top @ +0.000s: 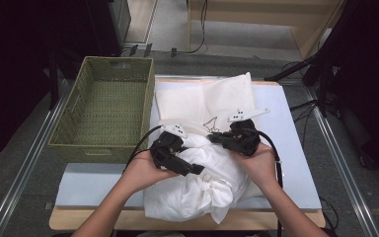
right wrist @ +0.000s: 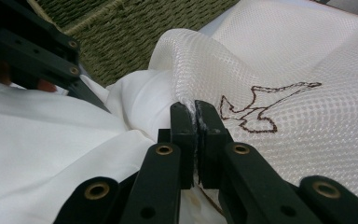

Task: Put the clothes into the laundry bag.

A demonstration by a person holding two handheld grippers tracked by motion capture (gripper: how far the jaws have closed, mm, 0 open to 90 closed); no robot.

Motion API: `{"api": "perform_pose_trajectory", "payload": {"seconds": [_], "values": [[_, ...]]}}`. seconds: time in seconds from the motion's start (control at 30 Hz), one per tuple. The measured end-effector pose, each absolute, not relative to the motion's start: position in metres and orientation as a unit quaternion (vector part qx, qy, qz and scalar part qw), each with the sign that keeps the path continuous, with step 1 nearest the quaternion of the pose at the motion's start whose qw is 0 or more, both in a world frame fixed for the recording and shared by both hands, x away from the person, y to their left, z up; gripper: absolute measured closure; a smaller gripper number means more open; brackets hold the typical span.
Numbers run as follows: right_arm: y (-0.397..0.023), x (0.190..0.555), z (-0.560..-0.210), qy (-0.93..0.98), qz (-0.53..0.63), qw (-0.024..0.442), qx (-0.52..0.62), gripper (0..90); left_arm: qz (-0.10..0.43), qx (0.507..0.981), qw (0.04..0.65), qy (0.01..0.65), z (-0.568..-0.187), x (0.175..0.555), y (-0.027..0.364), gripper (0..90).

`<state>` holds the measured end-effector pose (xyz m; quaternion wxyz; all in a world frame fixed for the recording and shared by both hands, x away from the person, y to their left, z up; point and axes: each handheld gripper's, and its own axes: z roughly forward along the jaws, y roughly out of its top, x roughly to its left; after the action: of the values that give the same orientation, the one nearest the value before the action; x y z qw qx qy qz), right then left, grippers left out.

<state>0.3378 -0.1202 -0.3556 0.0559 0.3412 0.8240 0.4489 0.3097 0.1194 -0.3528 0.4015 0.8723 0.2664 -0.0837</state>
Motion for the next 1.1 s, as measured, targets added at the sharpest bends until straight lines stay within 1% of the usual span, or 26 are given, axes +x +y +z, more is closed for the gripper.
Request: {"api": "perform_pose_trajectory", "payload": {"seconds": [0.27, 0.37, 0.4, 0.47, 0.53, 0.57, 0.6, 0.73, 0.77, 0.8, 0.87, 1.1], "values": [[-0.121, 0.338, -0.355, 0.825, 0.448, 0.054, 0.341, 87.9, -0.07, 0.873, 0.401, 0.269, -0.335, 0.304, 0.137, 32.1], [-0.122, 0.338, -0.355, 0.824, 0.448, 0.053, 0.342, 87.8, -0.059, 0.871, 0.404, 0.274, -0.33, 0.297, 0.146, 33.3], [-0.122, 0.338, -0.355, 0.824, 0.447, 0.053, 0.344, 87.9, -0.056, 0.87, 0.405, 0.276, -0.329, 0.294, 0.149, 34.9], [-0.123, 0.339, -0.355, 0.824, 0.448, 0.053, 0.343, 87.8, -0.049, 0.872, 0.401, 0.277, -0.327, 0.287, 0.154, 40.3], [-0.123, 0.339, -0.355, 0.824, 0.448, 0.053, 0.343, 87.8, -0.046, 0.87, 0.401, 0.284, -0.328, 0.281, 0.157, 52.0], [-0.123, 0.339, -0.355, 0.824, 0.448, 0.053, 0.344, 87.8, -0.046, 0.868, 0.405, 0.283, -0.33, 0.278, 0.158, 55.4], [-0.123, 0.339, -0.355, 0.824, 0.447, 0.053, 0.344, 87.8, -0.047, 0.865, 0.41, 0.285, -0.334, 0.276, 0.158, 61.7], [-0.123, 0.339, -0.354, 0.825, 0.446, 0.054, 0.343, 87.8, -0.04, 0.867, 0.396, 0.299, -0.351, 0.275, 0.15, 75.8], [-0.123, 0.339, -0.354, 0.825, 0.446, 0.054, 0.342, 87.8, -0.04, 0.869, 0.395, 0.296, -0.354, 0.275, 0.147, 81.1], [-0.123, 0.339, -0.354, 0.825, 0.447, 0.054, 0.342, 87.8, -0.042, 0.869, 0.397, 0.293, -0.357, 0.275, 0.145, 83.9], [-0.123, 0.339, -0.354, 0.825, 0.447, 0.055, 0.343, 87.8, -0.048, 0.869, 0.398, 0.291, -0.363, 0.276, 0.139, 87.4], [-0.124, 0.339, -0.355, 0.825, 0.444, 0.053, 0.346, 87.8, -0.045, 0.876, 0.383, 0.289, -0.377, 0.28, 0.12, 90.0]]}}
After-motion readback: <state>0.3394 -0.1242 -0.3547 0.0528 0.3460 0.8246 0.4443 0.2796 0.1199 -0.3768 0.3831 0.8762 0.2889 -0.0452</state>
